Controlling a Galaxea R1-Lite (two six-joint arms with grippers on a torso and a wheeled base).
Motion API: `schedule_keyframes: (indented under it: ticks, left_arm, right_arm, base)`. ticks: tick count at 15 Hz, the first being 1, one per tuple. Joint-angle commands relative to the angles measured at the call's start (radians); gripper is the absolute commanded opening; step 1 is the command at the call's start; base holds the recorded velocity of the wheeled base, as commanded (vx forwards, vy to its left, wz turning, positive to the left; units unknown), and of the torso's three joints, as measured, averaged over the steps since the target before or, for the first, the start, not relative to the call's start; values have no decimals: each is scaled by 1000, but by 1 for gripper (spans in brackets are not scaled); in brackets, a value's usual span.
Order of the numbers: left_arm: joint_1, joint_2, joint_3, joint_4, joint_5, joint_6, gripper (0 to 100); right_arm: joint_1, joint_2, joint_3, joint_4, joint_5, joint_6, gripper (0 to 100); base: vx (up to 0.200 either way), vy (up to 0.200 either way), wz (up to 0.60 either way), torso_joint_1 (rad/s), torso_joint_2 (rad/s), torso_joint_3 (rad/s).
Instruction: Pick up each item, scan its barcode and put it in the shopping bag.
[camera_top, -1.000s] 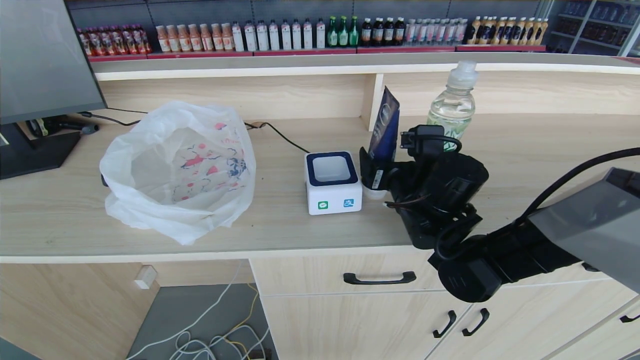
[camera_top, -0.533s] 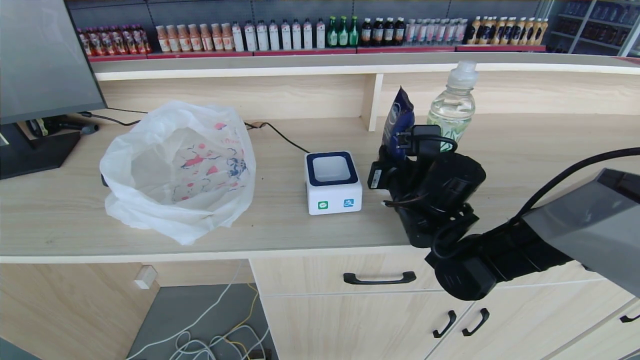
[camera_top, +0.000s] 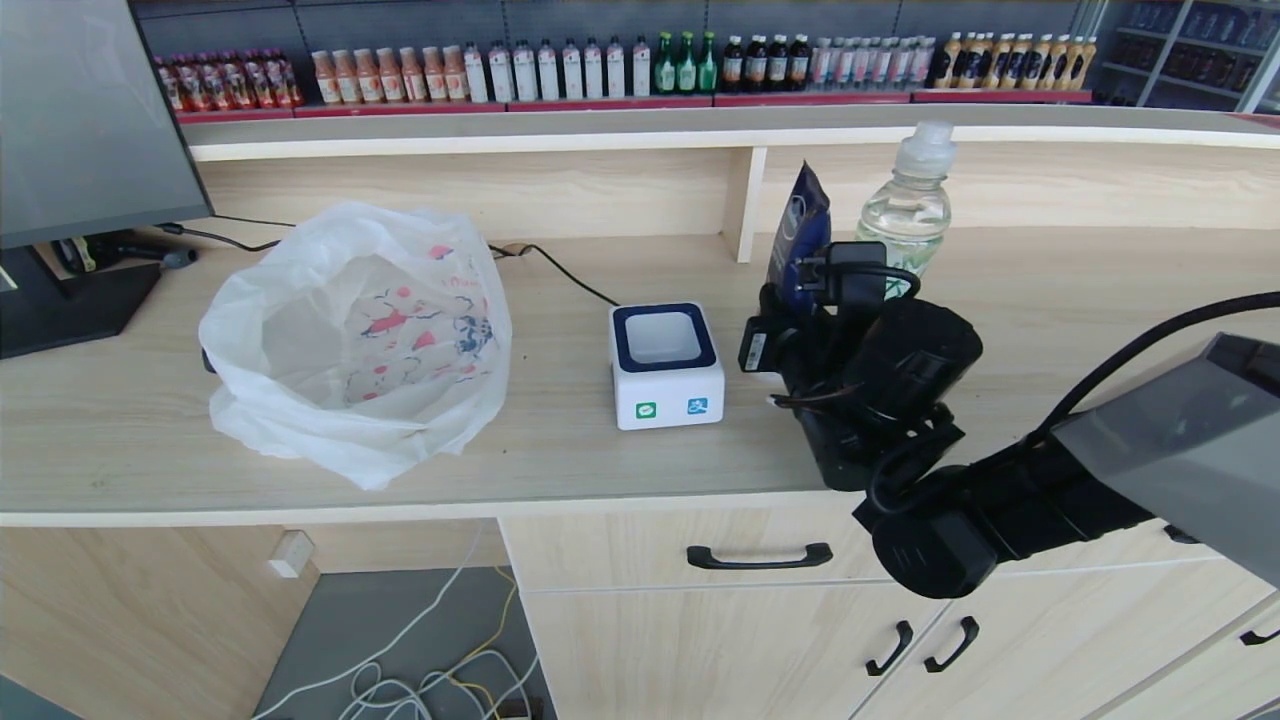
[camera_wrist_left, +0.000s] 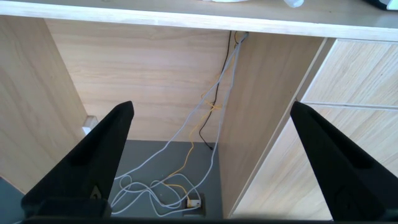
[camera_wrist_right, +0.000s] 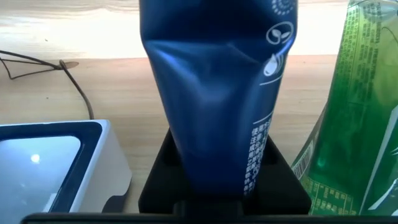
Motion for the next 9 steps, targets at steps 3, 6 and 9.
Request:
schedule_keyframes:
  ticks: [3,6,9]
  left_arm:
    - [0,0,0,0,0,-1,100]
    - [0,0,0,0,0,-1,100]
    - [0,0,0,0,0,-1,100]
  right_arm:
    - [1,-60,7,-1,1,-26,0]
    - [15,-138,83,-1,1,-62,0]
    - [69,-241,162,-1,1,-113,0]
  base:
    - [0,0,0,0,0,0]
    - [0,0,0,0,0,0]
    - [0,0,0,0,0,0]
